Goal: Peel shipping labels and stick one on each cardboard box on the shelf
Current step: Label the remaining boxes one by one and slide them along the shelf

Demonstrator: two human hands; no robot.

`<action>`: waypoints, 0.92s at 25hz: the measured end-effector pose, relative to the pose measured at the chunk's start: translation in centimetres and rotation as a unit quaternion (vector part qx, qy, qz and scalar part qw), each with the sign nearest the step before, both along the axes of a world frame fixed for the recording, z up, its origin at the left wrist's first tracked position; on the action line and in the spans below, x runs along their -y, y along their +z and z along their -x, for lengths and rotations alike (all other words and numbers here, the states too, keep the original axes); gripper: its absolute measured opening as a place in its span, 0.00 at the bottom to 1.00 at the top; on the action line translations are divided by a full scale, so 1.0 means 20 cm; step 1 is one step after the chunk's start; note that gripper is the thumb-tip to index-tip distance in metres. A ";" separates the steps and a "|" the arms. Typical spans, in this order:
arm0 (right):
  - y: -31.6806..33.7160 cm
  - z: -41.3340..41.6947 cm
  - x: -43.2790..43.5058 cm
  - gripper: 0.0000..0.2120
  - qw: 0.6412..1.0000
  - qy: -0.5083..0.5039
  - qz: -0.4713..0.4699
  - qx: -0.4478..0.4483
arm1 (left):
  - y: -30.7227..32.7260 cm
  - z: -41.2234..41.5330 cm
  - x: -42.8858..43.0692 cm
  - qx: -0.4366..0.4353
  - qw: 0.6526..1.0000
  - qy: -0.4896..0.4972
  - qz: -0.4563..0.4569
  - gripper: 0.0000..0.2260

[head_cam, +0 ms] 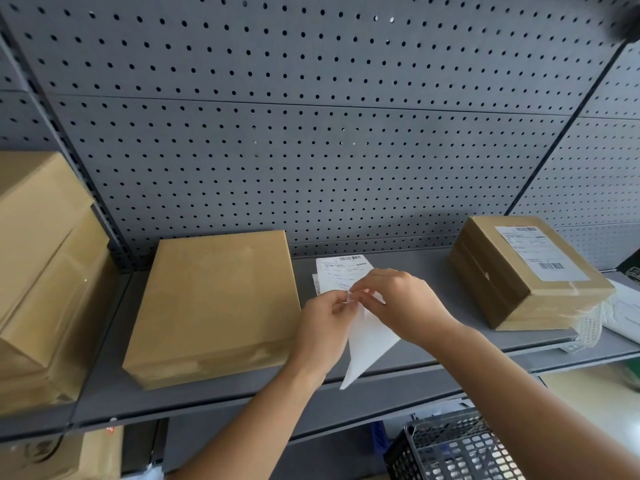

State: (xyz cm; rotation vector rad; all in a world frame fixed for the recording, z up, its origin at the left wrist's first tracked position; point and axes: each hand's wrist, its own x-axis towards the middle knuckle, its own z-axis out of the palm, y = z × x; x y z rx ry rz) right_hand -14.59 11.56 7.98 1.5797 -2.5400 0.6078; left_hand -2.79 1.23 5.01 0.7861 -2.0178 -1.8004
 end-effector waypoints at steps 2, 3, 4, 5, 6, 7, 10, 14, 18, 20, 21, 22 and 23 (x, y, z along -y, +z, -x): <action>-0.01 0.01 0.02 0.08 0.999 0.006 -0.016 -0.035 | 0.00 0.00 0.00 0.003 1.000 0.003 0.004 0.09; -0.02 0.01 0.03 0.08 0.999 0.003 -0.025 -0.046 | 0.00 0.00 0.00 0.005 1.000 0.001 0.009 0.09; -0.02 0.01 0.03 0.08 0.998 -0.004 -0.028 -0.051 | -0.01 0.00 0.01 0.008 1.000 0.001 0.013 0.09; -0.02 0.01 0.04 0.08 0.998 -0.013 -0.024 -0.049 | -0.01 0.00 0.01 0.011 1.000 0.000 0.012 0.09; -0.02 0.01 0.05 0.07 0.999 -0.024 -0.015 -0.037 | -0.01 -0.01 0.01 0.016 1.000 0.004 0.008 0.09; -0.02 0.01 0.06 0.06 0.999 -0.039 -0.005 -0.014 | -0.01 -0.01 0.01 0.024 1.000 0.007 -0.001 0.09; 0.02 0.04 0.10 0.05 0.994 -0.083 0.017 0.072 | -0.01 0.00 0.01 0.047 0.998 0.017 -0.038 0.10; 0.07 0.06 0.12 0.05 0.993 -0.075 0.022 0.092 | 0.04 0.01 0.04 0.040 0.989 0.020 -0.141 0.07; 0.10 0.03 0.13 0.06 0.998 -0.030 0.019 0.060 | 0.12 0.08 0.11 0.029 0.981 0.030 -0.192 0.12; 0.10 0.03 0.14 0.05 0.998 -0.030 0.017 0.058 | 0.12 0.11 0.14 0.036 0.981 0.031 -0.189 0.10; 0.11 0.04 0.15 0.05 0.997 -0.039 0.012 0.061 | 0.11 0.12 0.14 0.038 0.982 0.034 -0.184 0.09; 0.12 0.05 0.15 0.05 0.996 -0.051 0.012 0.068 | 0.11 0.12 0.14 0.041 0.982 0.039 -0.180 0.08; 0.14 0.07 0.16 0.05 0.995 -0.063 0.019 0.081 | 0.09 0.12 0.14 0.042 0.983 0.042 -0.176 0.09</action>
